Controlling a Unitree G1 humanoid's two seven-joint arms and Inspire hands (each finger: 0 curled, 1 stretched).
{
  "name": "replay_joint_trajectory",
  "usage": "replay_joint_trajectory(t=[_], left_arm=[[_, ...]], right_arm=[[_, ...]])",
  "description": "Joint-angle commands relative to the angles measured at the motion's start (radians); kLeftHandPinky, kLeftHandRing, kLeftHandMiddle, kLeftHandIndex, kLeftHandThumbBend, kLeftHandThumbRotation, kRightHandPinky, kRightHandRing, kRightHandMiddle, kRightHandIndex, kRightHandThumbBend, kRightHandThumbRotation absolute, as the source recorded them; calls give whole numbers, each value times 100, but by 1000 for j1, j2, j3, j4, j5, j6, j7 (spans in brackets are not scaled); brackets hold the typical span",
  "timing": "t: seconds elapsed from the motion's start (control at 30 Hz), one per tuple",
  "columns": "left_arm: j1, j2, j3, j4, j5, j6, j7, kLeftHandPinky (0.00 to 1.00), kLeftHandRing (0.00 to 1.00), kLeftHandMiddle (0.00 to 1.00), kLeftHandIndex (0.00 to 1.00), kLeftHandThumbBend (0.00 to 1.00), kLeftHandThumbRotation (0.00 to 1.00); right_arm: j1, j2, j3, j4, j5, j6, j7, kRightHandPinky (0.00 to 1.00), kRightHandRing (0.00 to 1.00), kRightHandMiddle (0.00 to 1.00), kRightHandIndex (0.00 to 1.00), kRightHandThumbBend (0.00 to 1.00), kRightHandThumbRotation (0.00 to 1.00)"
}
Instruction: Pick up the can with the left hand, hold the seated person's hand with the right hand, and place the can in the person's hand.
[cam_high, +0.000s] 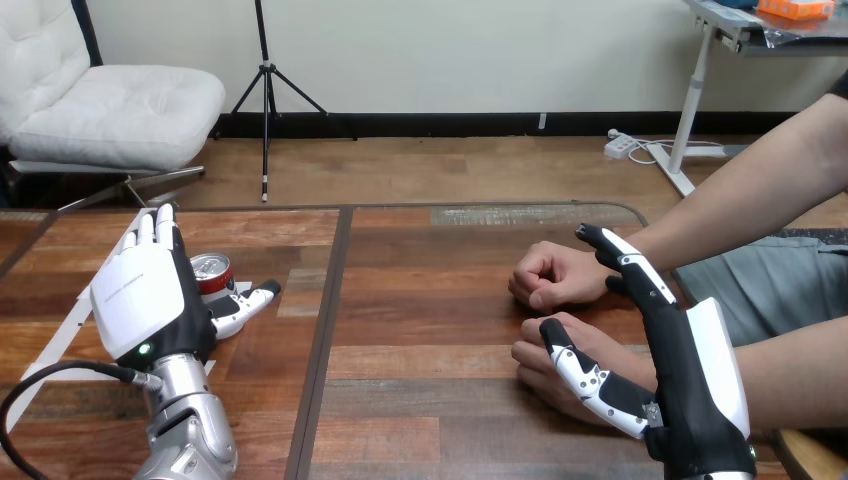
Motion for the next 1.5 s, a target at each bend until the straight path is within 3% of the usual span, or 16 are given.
replay_joint_trajectory(t=[0.0,0.77,1.47], left_arm=[[-90,33,-21,2,24,-2,19,84,88,90,90,88,43],[-124,37,-15,35,11,-7,-11,78,83,85,85,84,38],[-185,36,-13,91,-3,15,-76,75,81,84,83,81,38]], right_arm=[[-50,-9,-13,-52,14,-10,3,84,89,90,86,45,0],[-50,-12,-15,-52,13,-13,8,83,88,89,86,45,0],[-33,-16,-22,-74,17,-4,24,85,89,89,86,45,0]])
